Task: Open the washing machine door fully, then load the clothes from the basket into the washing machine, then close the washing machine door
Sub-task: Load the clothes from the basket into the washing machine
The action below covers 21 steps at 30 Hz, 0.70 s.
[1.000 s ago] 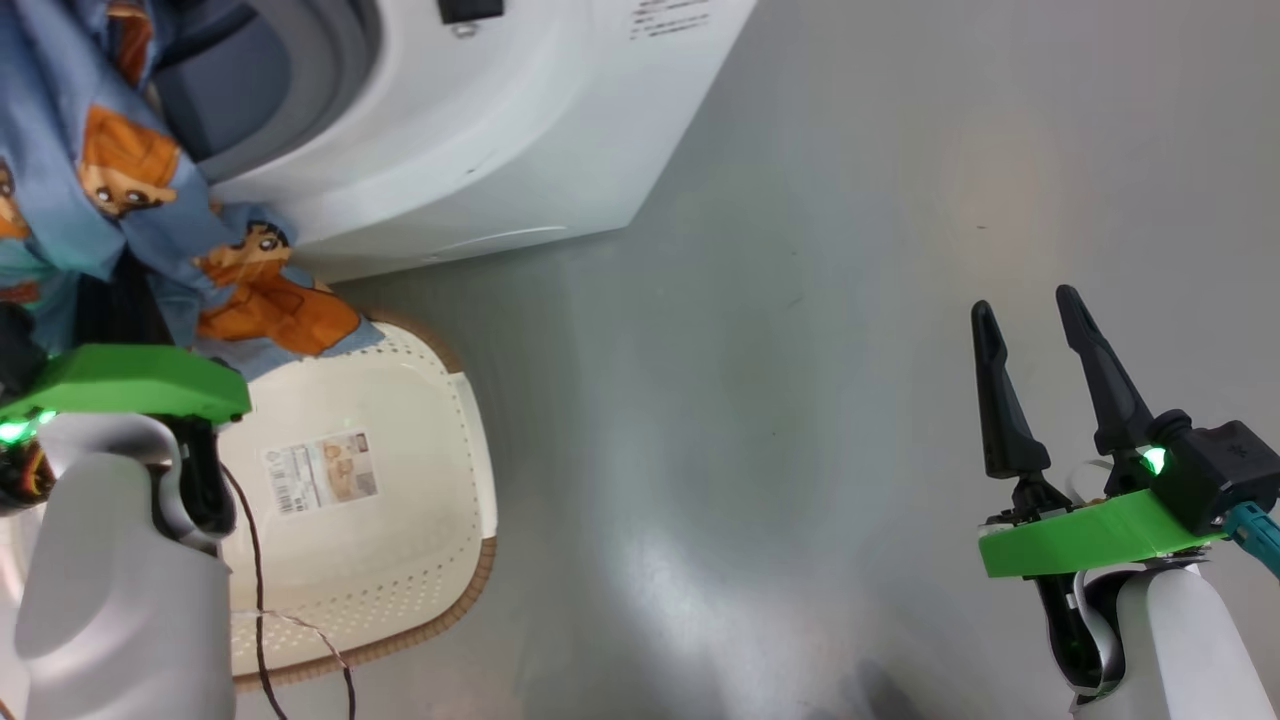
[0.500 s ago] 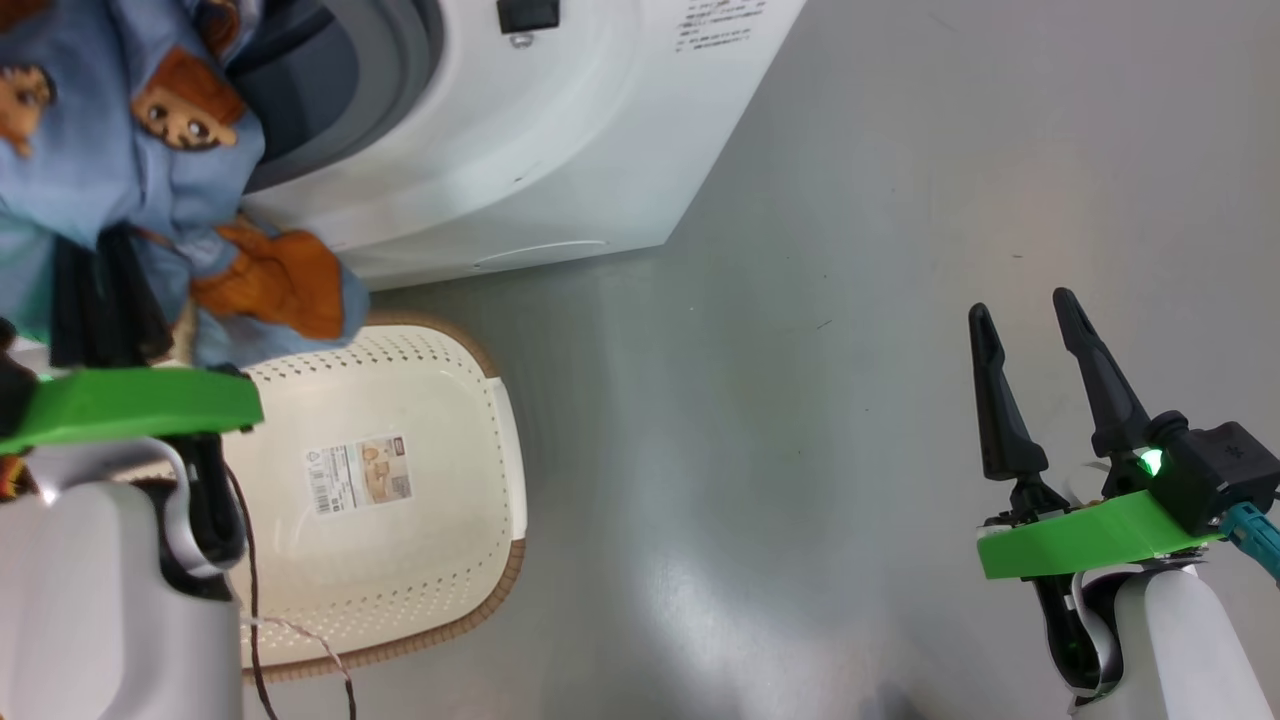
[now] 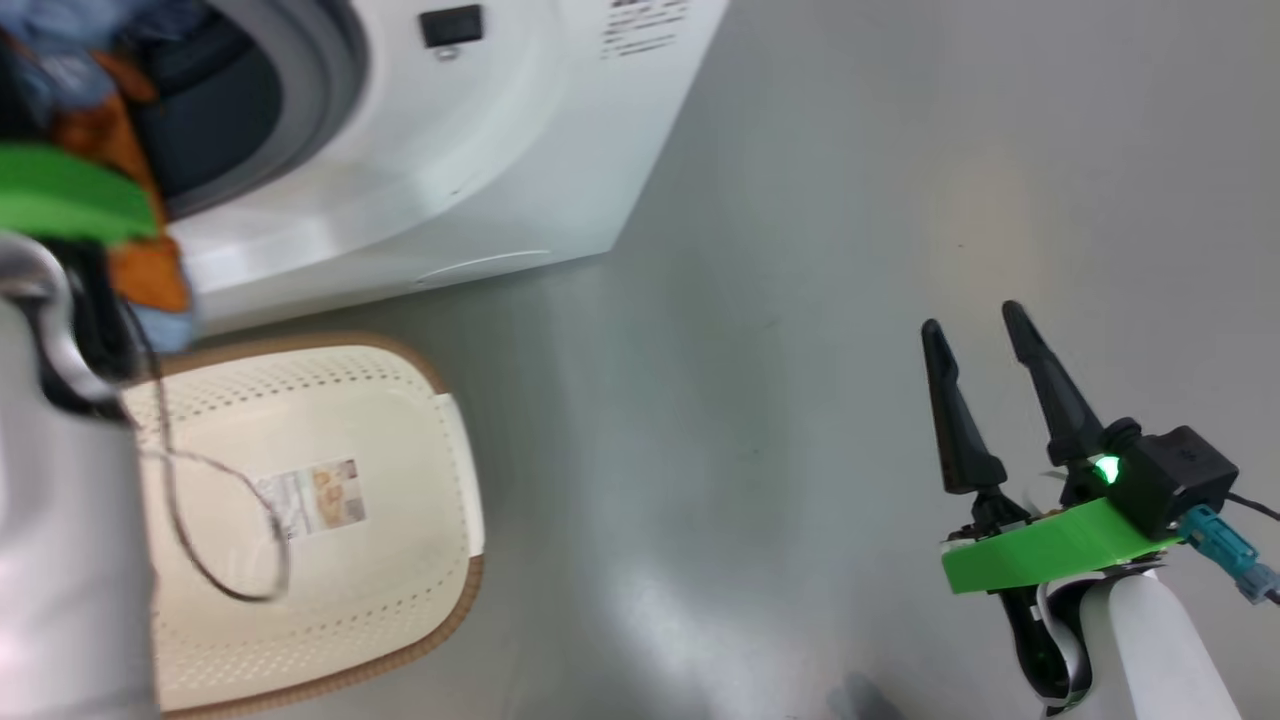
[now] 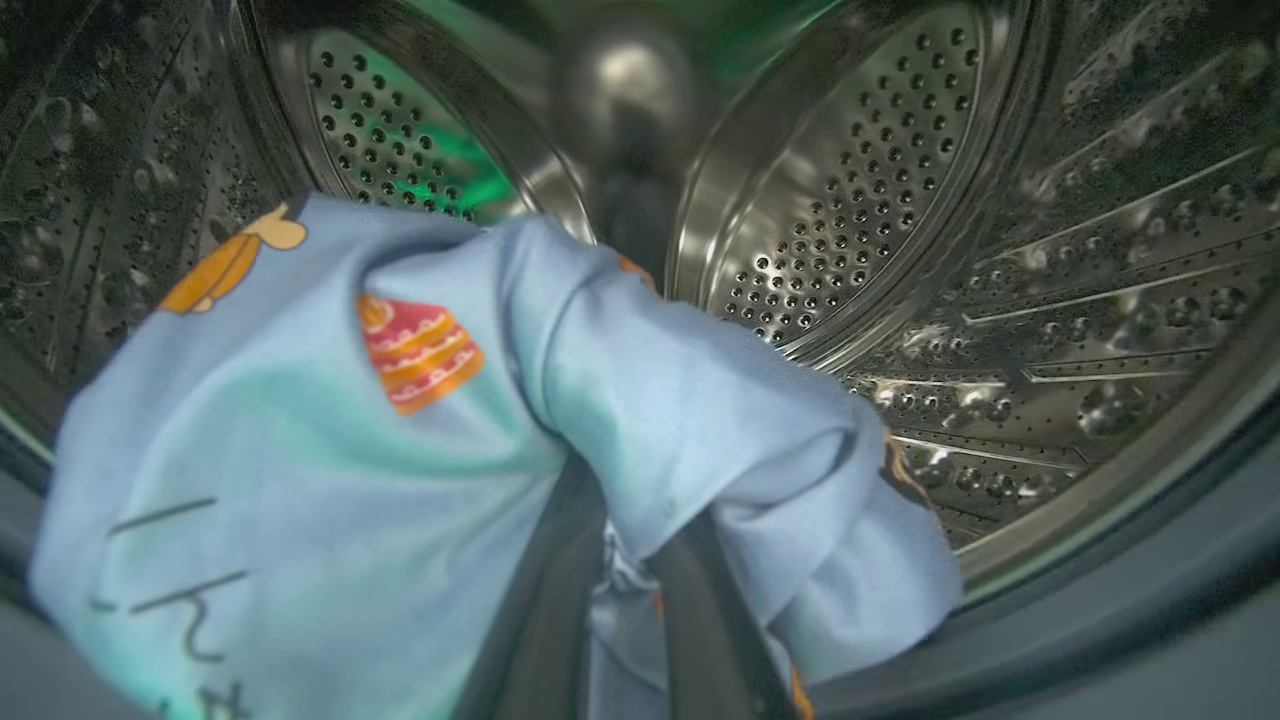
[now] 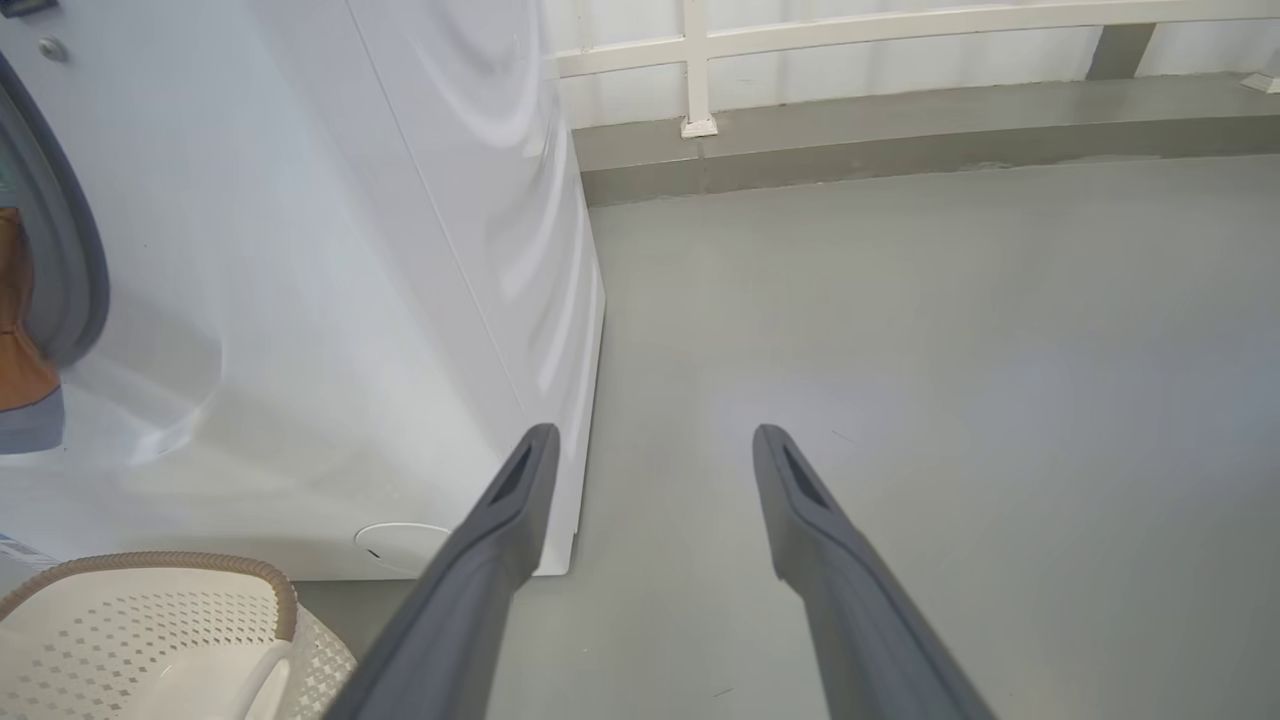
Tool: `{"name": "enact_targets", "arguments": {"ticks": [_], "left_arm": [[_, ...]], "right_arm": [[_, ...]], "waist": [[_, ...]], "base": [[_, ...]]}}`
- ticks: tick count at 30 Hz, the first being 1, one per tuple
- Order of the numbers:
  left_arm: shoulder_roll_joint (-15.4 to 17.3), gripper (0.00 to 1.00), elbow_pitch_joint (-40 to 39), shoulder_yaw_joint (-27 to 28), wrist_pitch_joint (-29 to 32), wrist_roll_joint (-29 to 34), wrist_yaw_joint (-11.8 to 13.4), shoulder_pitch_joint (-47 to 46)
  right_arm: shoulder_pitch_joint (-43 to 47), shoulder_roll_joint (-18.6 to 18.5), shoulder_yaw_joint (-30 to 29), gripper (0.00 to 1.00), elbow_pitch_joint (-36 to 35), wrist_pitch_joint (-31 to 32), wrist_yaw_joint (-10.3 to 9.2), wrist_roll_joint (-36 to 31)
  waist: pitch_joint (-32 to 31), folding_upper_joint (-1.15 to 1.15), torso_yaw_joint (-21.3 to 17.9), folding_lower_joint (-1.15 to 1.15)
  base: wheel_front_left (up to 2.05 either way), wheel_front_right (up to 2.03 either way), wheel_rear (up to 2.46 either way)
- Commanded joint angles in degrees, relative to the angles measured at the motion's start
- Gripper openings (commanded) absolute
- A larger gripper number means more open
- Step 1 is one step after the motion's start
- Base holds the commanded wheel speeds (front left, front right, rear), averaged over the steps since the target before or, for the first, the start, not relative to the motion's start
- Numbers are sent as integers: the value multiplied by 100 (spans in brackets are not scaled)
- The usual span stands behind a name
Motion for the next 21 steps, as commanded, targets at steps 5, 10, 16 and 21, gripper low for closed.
{"name": "enact_targets", "arguments": {"ticks": [5,10,16,21], "left_arm": [[598,0,1263,170,-294,21,-246,-1000],[1034,0,2481,137,-592,166,-348,-1747],[1337,0,3454,81,-866,208,-564,-2510],[1531,0,4025,7,-962,207,-829,-3088]], "right_arm": [[187,1,295,100,-67,-27,9,199],[294,1,493,100,-17,-27,9,226],[453,1,632,100,-28,-27,9,203],[543,1,677,100,-53,-27,9,162]], "waist": [[13,0,-443,0],[18,0,-762,0],[65,0,-992,0],[197,0,-1106,0]], "base": [[0,0,0],[0,0,0],[0,0,0],[0,0,0]]}}
